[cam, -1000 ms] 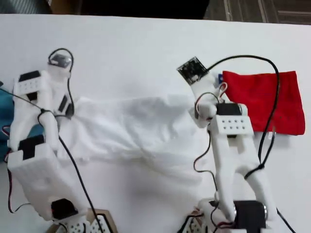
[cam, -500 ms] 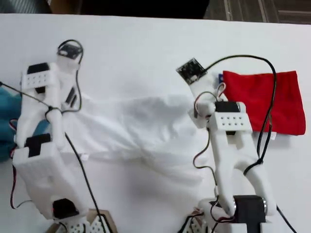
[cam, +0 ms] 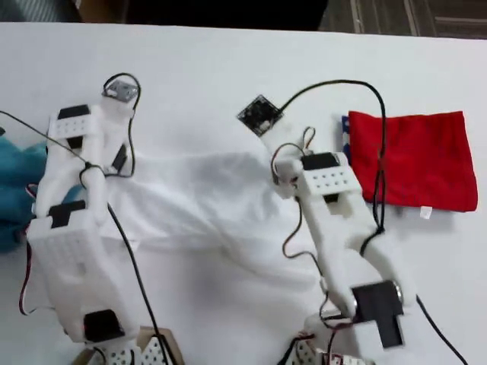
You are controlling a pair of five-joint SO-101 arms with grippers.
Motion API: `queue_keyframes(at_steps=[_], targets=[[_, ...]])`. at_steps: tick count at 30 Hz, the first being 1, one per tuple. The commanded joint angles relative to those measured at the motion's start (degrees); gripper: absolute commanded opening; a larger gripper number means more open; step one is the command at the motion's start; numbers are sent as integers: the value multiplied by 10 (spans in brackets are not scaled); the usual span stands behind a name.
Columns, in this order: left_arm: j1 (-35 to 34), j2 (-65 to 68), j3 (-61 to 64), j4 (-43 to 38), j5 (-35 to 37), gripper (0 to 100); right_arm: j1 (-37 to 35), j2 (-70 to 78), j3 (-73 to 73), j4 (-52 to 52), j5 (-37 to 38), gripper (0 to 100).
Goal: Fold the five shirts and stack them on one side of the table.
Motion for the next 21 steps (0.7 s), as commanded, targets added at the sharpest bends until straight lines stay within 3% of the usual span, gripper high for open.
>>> queue_keyframes(at_steps=[1, 8, 15, 21], targets=[[-1, -14, -34, 12, 4, 33, 3, 58, -47, -12, 0, 41], [-10, -34, -59, 53, 4, 27, 42, 185, -96, -8, 0, 21], [-66, -30, -60, 32, 1, 27, 74, 185, -99, -8, 1, 21], [-72, -35, -62, 19, 4, 27, 96, 190, -118, -5, 1, 21]])
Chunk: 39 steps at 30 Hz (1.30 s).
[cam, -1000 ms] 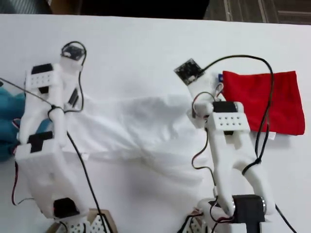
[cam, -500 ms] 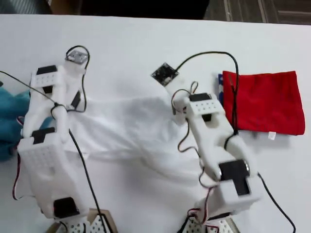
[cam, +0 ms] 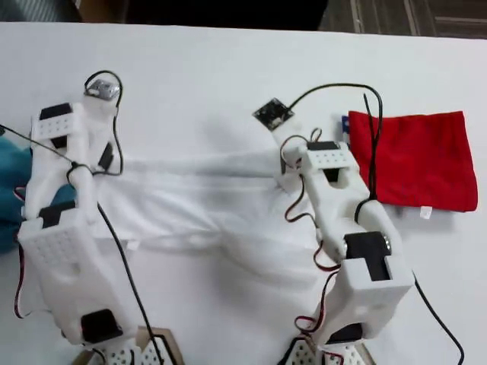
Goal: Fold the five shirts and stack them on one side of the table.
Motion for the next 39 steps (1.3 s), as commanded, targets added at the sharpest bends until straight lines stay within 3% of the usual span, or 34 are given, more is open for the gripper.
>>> queue_keyframes(at_steps=[1, 4, 10, 16, 27, 32, 39], targets=[[-27, -37, -37, -14, 11, 27, 34, -1, -21, 1, 3, 21], [-27, -37, -84, -9, 62, 27, 40, -1, -18, 5, 3, 21], [-8, -31, -204, 49, 69, 33, 41, -1, -18, 10, 3, 21], [-5, -28, -230, 63, 66, 159, 38, -1, -18, 10, 3, 21], [-11, 9, -300, 84, 49, 151, 38, -7, -22, 18, 2, 21], [23, 14, -384, 117, 49, 151, 37, -8, -28, 20, 0, 21], [61, 16, -399, 114, 71, 151, 36, -7, -63, 45, -2, 21]])
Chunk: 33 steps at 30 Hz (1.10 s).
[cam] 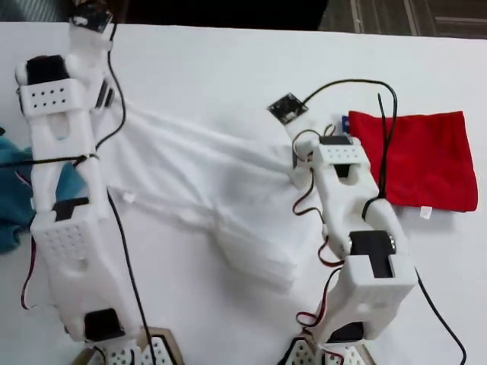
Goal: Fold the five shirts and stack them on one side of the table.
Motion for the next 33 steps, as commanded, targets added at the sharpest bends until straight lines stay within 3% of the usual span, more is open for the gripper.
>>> queue_keyframes(at_steps=[1, 11, 18, 21, 25, 33], targets=[[6, -3, -23, 0, 12, 151, 7, -9, -30, 7, -4, 21], [-8, 125, -29, 39, -30, 155, 7, -6, -30, 5, 0, 21], [-6, 97, -89, 26, 3, 155, 7, -4, -27, 7, 0, 21], [11, 93, -128, 43, 4, 155, 7, -7, -26, 13, -2, 21], [55, 113, -91, 89, -33, 151, -4, -12, -30, 61, 0, 21], [55, 149, -52, 98, -48, 151, -35, -186, 13, 96, -4, 21]])
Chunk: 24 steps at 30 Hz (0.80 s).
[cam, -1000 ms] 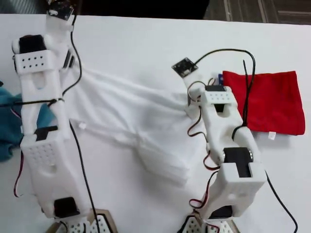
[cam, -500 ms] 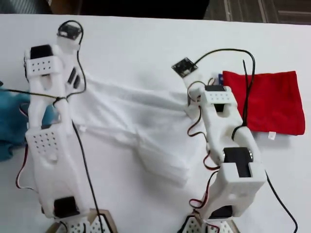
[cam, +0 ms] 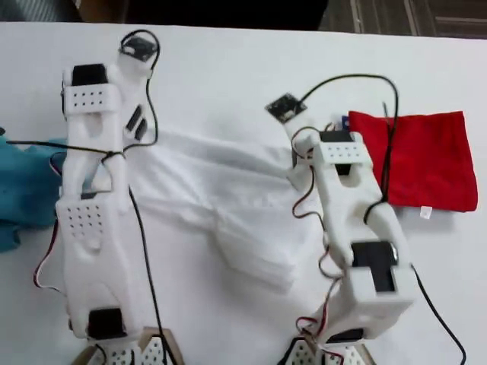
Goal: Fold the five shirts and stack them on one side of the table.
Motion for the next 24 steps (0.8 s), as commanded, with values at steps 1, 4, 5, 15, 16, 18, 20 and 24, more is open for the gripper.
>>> queue_keyframes(at_steps=[1, 4, 5, 15, 16, 18, 20, 24], targets=[[-7, 8, 10, -3, -11, 151, -26, -135, 33, 8, -4, 21], [-33, 29, 32, -15, -11, 151, -42, -211, 96, 3, 0, 22], [-42, 33, 37, -16, -12, 151, -43, -224, 115, -7, 0, 23], [-68, 40, 82, 11, -42, 150, -23, -89, 143, -211, -4, 71], [-68, 40, 95, 7, -42, 150, -22, -59, 116, -212, -4, 68], [-69, 40, 124, -3, -43, 150, -19, 6, 53, -201, -4, 69], [-70, 33, 139, -18, -43, 150, -14, 72, -12, -167, -4, 69], [-69, 4, 142, -23, -40, 150, 11, 169, -119, -93, -4, 67]])
